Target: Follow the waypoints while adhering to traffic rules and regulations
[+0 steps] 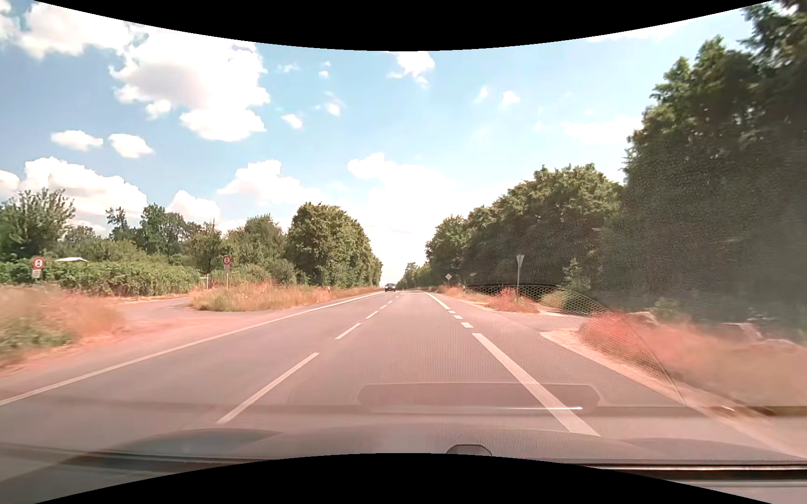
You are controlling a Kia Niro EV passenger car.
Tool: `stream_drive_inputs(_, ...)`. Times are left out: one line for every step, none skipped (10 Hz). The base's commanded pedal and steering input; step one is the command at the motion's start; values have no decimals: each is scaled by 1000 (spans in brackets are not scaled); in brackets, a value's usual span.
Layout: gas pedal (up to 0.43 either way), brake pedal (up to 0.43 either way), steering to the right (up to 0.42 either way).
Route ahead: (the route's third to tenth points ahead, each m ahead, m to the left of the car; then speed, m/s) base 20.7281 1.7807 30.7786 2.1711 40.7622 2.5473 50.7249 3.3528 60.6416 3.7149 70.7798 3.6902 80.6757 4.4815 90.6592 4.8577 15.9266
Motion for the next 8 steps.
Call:
stream_drive_inputs(209, 0, -15)
stream_drive_inputs(209, 0, -13)
stream_drive_inputs(209, 0, -13)
stream_drive_inputs(209, 0, -13)
stream_drive_inputs(209, 0, -13)
stream_drive_inputs(209, 0, -12)
stream_drive_inputs(209, 0, -10)
stream_drive_inputs(209, 0, -8)
